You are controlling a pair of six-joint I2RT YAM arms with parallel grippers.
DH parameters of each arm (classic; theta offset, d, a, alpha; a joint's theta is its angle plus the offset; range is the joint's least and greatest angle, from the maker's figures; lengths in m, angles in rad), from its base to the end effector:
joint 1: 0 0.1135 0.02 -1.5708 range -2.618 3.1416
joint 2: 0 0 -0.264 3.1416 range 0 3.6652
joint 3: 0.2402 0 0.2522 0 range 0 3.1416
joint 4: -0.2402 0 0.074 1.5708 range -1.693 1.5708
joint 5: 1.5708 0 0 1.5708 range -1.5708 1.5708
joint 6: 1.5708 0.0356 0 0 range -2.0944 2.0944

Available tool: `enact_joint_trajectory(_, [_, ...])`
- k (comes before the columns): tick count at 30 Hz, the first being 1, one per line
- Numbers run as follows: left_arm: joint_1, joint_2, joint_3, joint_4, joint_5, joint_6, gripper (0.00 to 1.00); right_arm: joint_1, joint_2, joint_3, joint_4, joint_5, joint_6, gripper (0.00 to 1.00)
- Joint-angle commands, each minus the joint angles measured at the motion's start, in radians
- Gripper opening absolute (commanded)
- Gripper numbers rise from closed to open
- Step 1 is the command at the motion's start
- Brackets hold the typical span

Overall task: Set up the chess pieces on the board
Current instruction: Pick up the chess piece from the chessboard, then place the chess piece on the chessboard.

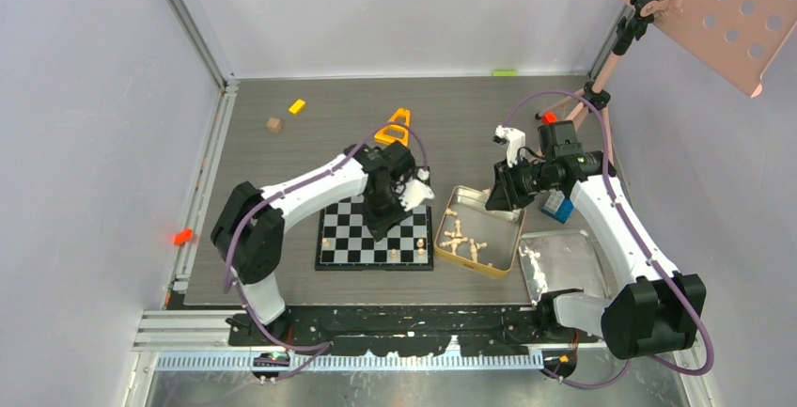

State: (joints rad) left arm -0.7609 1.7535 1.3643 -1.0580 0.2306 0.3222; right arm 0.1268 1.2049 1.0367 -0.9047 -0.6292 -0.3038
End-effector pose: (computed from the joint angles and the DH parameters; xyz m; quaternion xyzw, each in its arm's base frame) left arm 0.2339 -0.2340 0.2278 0.5172 0.8459 -0.1254 0.0349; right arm 0.2217 0.0494 0.2879 -0.2714 0.8840 0.2780 0.2599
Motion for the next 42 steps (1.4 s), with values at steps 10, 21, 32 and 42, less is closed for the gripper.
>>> enact_joint_trajectory(10, [-0.154, 0.011, 0.067, -0.089, -0.043, 0.06, 0.0, -0.006, -0.014, -0.001, 0.025, -0.001, 0.001, 0.01])
enact_joint_trajectory(21, [-0.166, 0.006, 0.148, -0.135, -0.058, 0.074, 0.0, -0.006, -0.01, 0.002, 0.024, -0.001, -0.004, 0.01])
enact_joint_trajectory(32, [-0.249, 0.127, 0.3, -0.145, -0.003, 0.076, 0.0, -0.007, -0.017, 0.005, 0.026, 0.017, -0.002, 0.01])
enact_joint_trajectory(42, [-0.281, 0.246, 0.297, -0.112, -0.01, 0.074, 0.0, -0.02, -0.031, -0.002, 0.024, 0.02, -0.004, 0.01])
